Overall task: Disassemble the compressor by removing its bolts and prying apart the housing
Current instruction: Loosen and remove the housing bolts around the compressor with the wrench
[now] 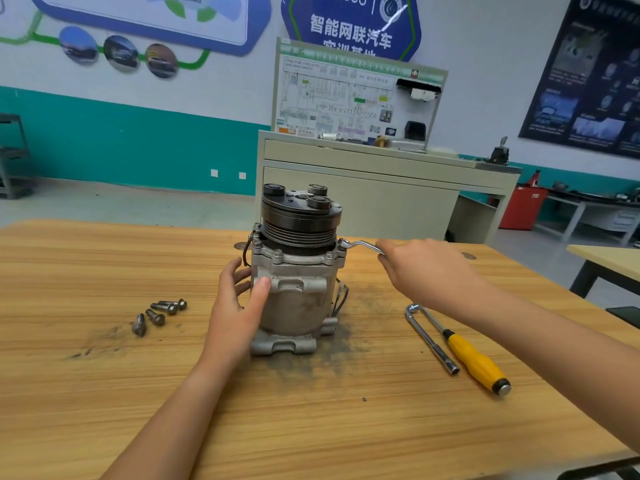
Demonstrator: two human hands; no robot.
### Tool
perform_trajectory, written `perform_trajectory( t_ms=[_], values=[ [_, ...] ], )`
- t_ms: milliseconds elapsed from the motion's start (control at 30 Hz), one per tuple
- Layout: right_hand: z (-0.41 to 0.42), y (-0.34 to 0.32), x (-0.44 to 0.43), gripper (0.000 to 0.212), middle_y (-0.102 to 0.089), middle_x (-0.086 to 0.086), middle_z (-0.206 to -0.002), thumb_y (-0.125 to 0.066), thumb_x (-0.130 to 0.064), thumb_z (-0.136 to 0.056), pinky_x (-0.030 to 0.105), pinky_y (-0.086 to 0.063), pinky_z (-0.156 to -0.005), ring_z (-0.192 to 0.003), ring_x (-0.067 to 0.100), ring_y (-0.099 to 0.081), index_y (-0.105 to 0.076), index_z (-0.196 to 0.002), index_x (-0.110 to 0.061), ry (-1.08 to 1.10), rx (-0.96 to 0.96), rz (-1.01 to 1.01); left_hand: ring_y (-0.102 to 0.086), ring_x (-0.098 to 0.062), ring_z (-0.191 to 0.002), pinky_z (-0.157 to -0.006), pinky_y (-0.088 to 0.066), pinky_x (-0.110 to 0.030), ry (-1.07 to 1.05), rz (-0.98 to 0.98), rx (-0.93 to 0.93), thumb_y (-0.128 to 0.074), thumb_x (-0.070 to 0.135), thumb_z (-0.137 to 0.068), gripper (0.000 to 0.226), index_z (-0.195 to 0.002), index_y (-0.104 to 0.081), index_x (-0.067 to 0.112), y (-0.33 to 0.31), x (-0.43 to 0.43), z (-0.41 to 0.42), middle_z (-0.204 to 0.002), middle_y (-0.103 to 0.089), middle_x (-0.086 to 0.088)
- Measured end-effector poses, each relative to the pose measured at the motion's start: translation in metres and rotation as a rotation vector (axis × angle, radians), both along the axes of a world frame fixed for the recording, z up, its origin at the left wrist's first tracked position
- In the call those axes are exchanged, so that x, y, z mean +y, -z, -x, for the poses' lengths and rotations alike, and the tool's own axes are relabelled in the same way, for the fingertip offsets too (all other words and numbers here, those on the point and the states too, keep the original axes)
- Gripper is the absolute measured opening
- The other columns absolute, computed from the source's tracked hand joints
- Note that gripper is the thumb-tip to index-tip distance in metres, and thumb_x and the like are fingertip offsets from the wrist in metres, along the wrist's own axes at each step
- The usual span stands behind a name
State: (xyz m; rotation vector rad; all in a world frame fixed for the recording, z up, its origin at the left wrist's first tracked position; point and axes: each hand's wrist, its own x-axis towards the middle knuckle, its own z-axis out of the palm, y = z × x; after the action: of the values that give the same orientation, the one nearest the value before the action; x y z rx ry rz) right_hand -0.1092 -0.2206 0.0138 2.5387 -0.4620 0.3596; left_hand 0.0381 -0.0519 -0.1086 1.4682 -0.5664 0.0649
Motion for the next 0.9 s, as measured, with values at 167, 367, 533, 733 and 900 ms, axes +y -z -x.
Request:
perform_trajectory(
  t_ms=[167,367,533,733,900],
  values=[
    [-0.003,-0.01,0.031,0.046,-0.053,0.008,-0.072,-0.042,0.001,-0.093,0.025,-0.022,-0.035,-0.05,0.018,-0.044,-0.029,-0.136,0.005,0.052,0.192,0.259,-0.046,0.018,-0.097,-0.068,-0.036,0.003,-0.005,-0.011,-0.007,-0.051,0.032,-0.092,0.052,-0.14,-0.031,0.025,0.002,0.0,-0.001,-0.123,-0.048,0.01],
    [-0.004,-0.029,0.033,0.027,-0.03,0.002,-0.059,-0.04,-0.003,-0.094,0.024,-0.028,-0.039,-0.045,0.015,-0.03,-0.048,-0.119,-0.003,0.092,0.339,0.293,-0.046,0.017,-0.098,-0.072,-0.036,-0.003,0.001,-0.013,-0.007,-0.051,0.035,-0.092,0.053,-0.14,-0.031,0.026,0.001,0.001,0.0,-0.124,-0.048,0.01],
    [-0.002,-0.021,0.03,0.026,-0.029,0.004,-0.058,-0.041,-0.002,-0.093,0.025,-0.024,-0.036,-0.043,0.016,-0.028,-0.045,-0.119,0.0,0.114,0.317,0.256,-0.045,0.018,-0.098,-0.074,-0.034,-0.006,0.006,0.007,0.006,-0.051,0.033,-0.092,0.053,-0.14,-0.032,0.027,0.0,0.001,0.002,-0.121,-0.048,0.012],
    [-0.007,-0.022,-0.004,0.043,-0.035,0.001,-0.054,-0.036,0.0,-0.092,0.025,-0.022,-0.035,-0.042,0.014,-0.033,-0.028,-0.134,0.003,0.023,0.345,0.344,-0.044,0.017,-0.098,-0.075,-0.036,-0.011,0.013,0.011,0.013,-0.051,0.034,-0.092,0.053,-0.141,-0.031,0.028,-0.001,0.002,0.003,-0.121,-0.047,0.014],
    [-0.035,-0.026,-0.033,0.024,-0.039,-0.002,-0.06,-0.042,0.0,-0.091,0.024,-0.026,-0.042,-0.047,0.013,-0.036,-0.043,-0.114,-0.008,0.026,0.276,0.276,-0.043,0.02,-0.096,-0.071,-0.035,-0.008,0.011,-0.003,0.005,-0.051,0.036,-0.092,0.054,-0.141,-0.029,0.03,0.0,0.001,0.002,-0.118,-0.047,0.017]
  ],
)
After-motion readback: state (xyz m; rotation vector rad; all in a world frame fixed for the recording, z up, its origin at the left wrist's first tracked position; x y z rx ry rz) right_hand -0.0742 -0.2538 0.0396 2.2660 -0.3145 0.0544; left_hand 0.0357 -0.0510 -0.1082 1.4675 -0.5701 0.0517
